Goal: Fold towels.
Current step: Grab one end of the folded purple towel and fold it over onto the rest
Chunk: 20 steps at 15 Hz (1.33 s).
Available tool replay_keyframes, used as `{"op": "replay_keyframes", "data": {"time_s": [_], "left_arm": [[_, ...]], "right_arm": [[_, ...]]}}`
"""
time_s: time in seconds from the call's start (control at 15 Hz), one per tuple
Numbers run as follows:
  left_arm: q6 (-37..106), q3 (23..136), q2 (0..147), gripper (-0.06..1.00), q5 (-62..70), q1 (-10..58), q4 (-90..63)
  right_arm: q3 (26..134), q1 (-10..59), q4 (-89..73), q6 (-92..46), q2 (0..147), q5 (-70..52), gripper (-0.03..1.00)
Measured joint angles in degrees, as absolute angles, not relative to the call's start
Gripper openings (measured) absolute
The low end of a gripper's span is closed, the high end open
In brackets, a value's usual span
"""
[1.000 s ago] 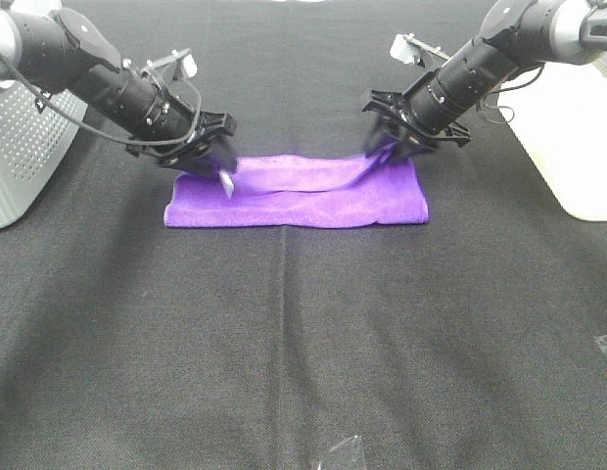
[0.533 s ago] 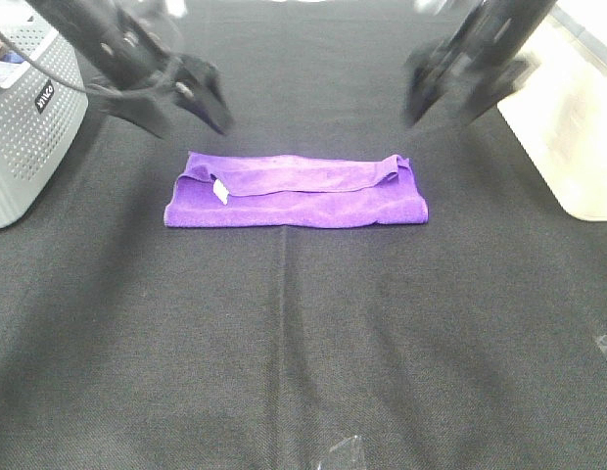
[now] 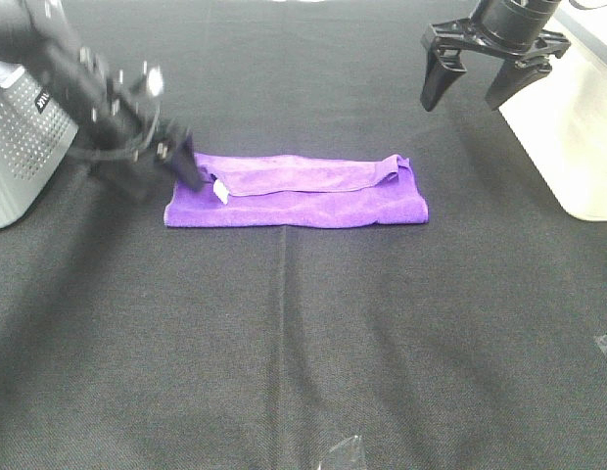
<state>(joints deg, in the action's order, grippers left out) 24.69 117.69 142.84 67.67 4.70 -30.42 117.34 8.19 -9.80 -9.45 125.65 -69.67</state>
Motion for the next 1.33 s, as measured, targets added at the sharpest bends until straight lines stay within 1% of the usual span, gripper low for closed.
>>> {"op": "replay_keyframes", "data": {"time_s": [0.53, 0.73, 0.8, 1.0, 1.13, 1.2, 1.27, 1.33], "left_arm": [[22.92, 118.66, 144.39, 0.99, 67.49, 4.7, -31.63], [20.97, 119.52, 145.76, 0.98, 67.44, 6.13, -32.03], [20.8, 119.69, 146.33, 0.97, 67.27, 7.16, -33.06], [20.11, 120.32, 147.71, 0.85, 66.92, 10.08, -35.98], [19.54, 120.32, 148.11, 0.75, 66.12, 11.12, -36.38], [19.31, 120.32, 148.28, 0.63, 65.72, 11.4, -36.38], [19.14, 120.38, 148.45, 0.53, 65.43, 11.46, -36.38], [18.74, 120.78, 148.85, 0.36, 65.32, 11.46, -36.44]], "right_arm": [[117.34, 8.19, -10.89, -9.28, 120.38, -69.73, 0.83], [117.34, 8.19, -10.83, -9.28, 116.71, -69.79, 0.83], [117.34, 8.19, -10.83, -9.28, 115.11, -69.84, 0.83], [117.34, 8.19, -10.83, -9.28, 110.52, -69.9, 0.83], [117.34, 8.19, -10.66, -9.28, 107.89, -69.9, 0.83], [116.08, 8.19, -10.54, -9.28, 104.91, -69.84, 0.83], [113.73, 8.19, -10.49, -9.17, 102.9, -69.84, 0.83], [109.95, 8.19, -10.49, -8.59, 100.5, -69.84, 0.83]]}}
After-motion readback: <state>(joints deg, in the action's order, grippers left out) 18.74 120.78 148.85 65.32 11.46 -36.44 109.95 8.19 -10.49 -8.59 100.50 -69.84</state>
